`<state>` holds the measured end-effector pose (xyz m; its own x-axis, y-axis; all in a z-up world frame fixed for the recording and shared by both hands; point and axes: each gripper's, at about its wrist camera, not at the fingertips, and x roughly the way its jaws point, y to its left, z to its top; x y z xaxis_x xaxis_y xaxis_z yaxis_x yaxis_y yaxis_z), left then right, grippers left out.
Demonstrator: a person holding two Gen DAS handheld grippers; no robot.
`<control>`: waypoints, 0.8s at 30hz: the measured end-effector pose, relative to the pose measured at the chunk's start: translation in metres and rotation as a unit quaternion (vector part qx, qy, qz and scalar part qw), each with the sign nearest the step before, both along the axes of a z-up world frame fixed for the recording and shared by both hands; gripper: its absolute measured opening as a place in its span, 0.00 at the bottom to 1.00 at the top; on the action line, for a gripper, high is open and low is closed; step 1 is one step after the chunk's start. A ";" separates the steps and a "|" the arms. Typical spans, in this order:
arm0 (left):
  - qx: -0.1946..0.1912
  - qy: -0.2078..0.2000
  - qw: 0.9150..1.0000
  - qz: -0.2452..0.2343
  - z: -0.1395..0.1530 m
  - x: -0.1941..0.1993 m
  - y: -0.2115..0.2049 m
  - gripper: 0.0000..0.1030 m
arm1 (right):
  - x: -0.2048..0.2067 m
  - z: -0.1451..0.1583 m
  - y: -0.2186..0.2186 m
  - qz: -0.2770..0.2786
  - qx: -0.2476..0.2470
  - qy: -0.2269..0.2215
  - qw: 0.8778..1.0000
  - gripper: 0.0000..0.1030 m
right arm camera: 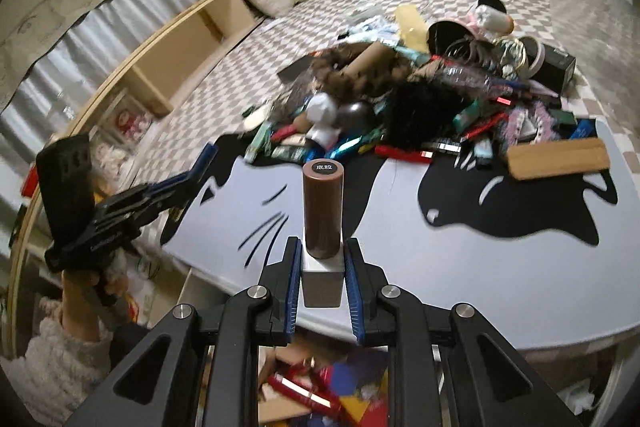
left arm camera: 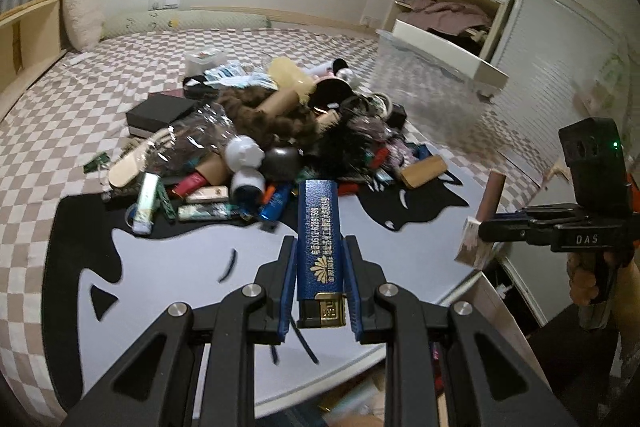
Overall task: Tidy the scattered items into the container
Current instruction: 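Lift and carry the tube and blue lighter over the storage box with both grippers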
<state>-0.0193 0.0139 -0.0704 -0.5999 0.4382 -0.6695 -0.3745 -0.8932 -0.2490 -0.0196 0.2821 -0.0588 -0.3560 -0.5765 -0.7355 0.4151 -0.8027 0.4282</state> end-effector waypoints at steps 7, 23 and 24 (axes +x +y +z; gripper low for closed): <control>-0.013 -0.022 0.999 -0.033 -0.014 0.024 0.026 0.22 | 0.024 -0.021 -0.002 0.027 0.000 -0.039 0.999 0.22; -0.024 -0.083 0.989 -0.120 -0.051 0.093 0.071 0.22 | 0.084 -0.060 -0.017 0.113 0.074 -0.120 0.984 0.22; -0.023 -0.089 0.988 -0.124 -0.054 0.096 0.072 0.22 | 0.087 -0.062 -0.018 0.119 0.077 -0.123 0.982 0.22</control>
